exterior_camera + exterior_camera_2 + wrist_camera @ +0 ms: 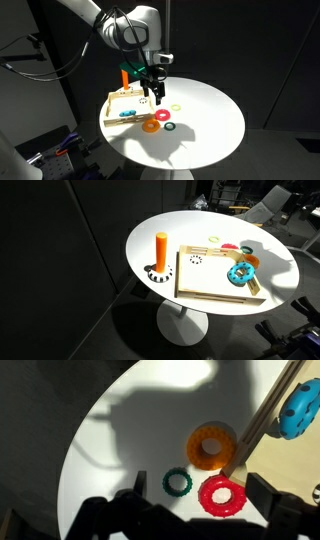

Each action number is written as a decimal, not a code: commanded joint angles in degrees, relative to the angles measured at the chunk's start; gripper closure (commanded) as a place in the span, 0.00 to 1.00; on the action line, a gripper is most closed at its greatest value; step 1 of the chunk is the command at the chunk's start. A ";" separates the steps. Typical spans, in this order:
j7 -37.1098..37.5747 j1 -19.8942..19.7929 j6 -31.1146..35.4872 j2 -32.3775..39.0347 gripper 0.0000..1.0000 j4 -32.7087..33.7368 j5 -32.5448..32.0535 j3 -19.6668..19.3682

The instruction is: Put the orange ring onto the tray

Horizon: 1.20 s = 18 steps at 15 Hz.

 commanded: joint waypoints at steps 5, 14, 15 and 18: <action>2.89 -0.20 0.97 5.69 0.00 0.66 -0.98 -0.25; 7.18 0.62 11.74 16.74 0.00 0.41 -2.71 -1.33; 6.84 0.64 12.45 17.80 0.00 0.57 -2.34 -1.21; 7.11 1.30 14.36 20.98 0.00 1.79 -2.43 -1.35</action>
